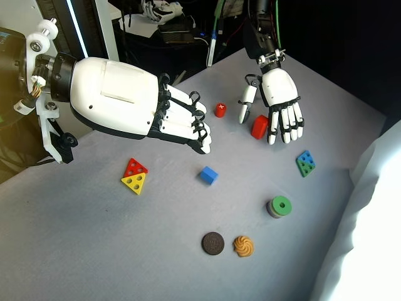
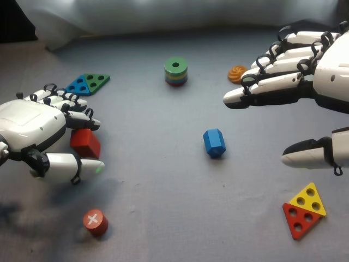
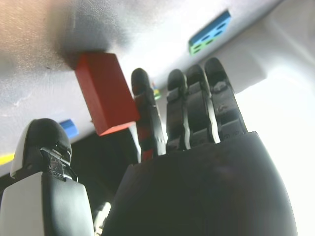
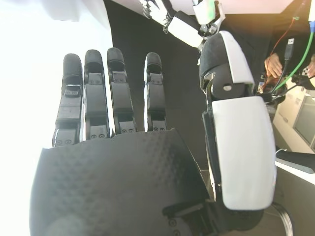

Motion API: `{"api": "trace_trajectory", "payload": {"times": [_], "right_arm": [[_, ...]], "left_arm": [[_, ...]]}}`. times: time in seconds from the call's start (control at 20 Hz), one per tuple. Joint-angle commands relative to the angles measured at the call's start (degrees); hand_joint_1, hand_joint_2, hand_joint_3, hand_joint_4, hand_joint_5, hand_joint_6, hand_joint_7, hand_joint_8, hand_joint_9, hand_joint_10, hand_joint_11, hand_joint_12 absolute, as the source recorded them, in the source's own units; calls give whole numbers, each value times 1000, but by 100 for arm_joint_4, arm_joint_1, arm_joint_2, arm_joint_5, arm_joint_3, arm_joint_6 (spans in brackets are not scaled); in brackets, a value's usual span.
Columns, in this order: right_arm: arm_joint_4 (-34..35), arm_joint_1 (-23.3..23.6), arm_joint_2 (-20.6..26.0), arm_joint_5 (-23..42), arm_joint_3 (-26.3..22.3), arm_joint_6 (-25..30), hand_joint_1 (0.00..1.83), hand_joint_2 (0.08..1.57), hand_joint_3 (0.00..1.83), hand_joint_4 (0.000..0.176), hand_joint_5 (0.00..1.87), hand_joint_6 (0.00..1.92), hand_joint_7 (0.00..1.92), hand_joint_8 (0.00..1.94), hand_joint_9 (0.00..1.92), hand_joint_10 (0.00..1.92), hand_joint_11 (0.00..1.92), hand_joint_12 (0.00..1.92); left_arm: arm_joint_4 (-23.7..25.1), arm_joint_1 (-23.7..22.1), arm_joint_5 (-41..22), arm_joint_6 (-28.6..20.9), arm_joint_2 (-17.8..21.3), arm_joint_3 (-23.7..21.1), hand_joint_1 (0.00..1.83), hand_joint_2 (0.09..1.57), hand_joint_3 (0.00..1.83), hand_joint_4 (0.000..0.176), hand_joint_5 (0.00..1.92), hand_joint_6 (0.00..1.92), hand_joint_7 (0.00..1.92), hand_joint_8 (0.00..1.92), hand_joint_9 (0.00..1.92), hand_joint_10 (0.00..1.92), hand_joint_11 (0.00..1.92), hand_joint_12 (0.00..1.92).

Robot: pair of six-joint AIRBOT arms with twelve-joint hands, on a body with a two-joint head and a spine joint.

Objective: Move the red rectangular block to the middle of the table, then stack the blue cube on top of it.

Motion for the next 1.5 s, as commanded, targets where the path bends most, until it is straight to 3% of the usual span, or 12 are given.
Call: {"api": "trace_trajectory", "payload": {"times": [0.0, 0.05, 0.15, 0.25, 0.45, 0.55, 1.0, 1.05, 1.2, 1.3, 1.35, 1.45], "right_arm": [[91, 52, 63, 622, -25, 33, 540, 1160, 1, 0, 278, 3, 282, 2, 238, 3, 0, 601], [91, 52, 63, 622, -25, 33, 546, 1157, 0, 0, 282, 3, 289, 3, 247, 7, 0, 627], [91, 52, 63, 623, -25, 33, 538, 1156, 0, 0, 298, 7, 305, 6, 257, 9, 0, 657], [91, 52, 63, 623, -25, 33, 549, 1152, 0, 0, 313, 9, 320, 8, 266, 11, 0, 691], [91, 52, 63, 623, -25, 33, 539, 1164, 3, 0, 298, 1, 303, 0, 258, 6, 0, 676], [91, 52, 63, 623, -25, 33, 536, 1161, 0, 0, 298, 1, 309, 2, 269, 9, 0, 729], [91, 52, 63, 623, -25, 33, 556, 1153, 0, 0, 321, 10, 322, 7, 286, 13, 0, 768], [91, 52, 63, 623, -25, 33, 549, 1158, 0, 0, 304, 2, 305, 3, 267, 4, 0, 701], [91, 52, 63, 623, -25, 33, 551, 1157, 0, 0, 311, 4, 312, 6, 270, 5, 0, 686], [91, 52, 63, 623, -25, 33, 559, 1153, 0, 0, 312, 3, 313, 4, 271, 5, 0, 705], [91, 52, 63, 623, -25, 33, 559, 1153, 0, 0, 315, 4, 316, 5, 272, 5, 0, 710], [91, 51, 63, 623, -25, 34, 538, 1157, 1, 0, 312, 1, 319, 1, 277, 5, 0, 741]], "left_arm": [[55, -6, -613, -28, 9, 44, 339, 1078, 2, 111, 555, 15, 239, 5, 126, 2, 0, 326], [55, -6, -620, -36, -10, 50, 336, 1078, 3, 108, 545, 10, 232, 1, 122, 0, 0, 325], [53, -11, -629, -46, -52, 73, 352, 1072, 0, 120, 571, 18, 247, 6, 127, 2, 0, 326], [24, -23, -629, -46, -95, 108, 323, 1080, 3, 113, 553, 8, 237, 0, 123, 0, 0, 330], [30, -90, -628, -80, -202, 251, 293, 1090, 4, 128, 541, 1, 230, 0, 120, 0, 0, 302], [94, -204, -556, -84, -269, 346, 301, 1088, 2, 112, 534, 0, 227, 0, 117, 0, 0, 298], [281, -308, -343, -198, -282, 440, 311, 1086, 0, 130, 566, 2, 232, 2, 117, 3, 0, 314], [281, -304, -343, -204, -277, 435, 320, 1085, 0, 120, 570, 3, 238, 3, 119, 4, 0, 321], [281, -295, -322, -226, -249, 431, 307, 1092, 2, 120, 566, 0, 242, 3, 122, 4, 0, 315], [281, -295, -319, -236, -214, 430, 342, 1082, 0, 105, 571, 2, 251, 4, 132, 5, 0, 337], [281, -294, -310, -236, -195, 428, 332, 1080, 0, 106, 571, 1, 253, 2, 135, 4, 0, 356], [281, -281, -303, -257, -140, 425, 299, 1099, 5, 132, 580, 4, 263, 4, 131, 2, 0, 350]]}}
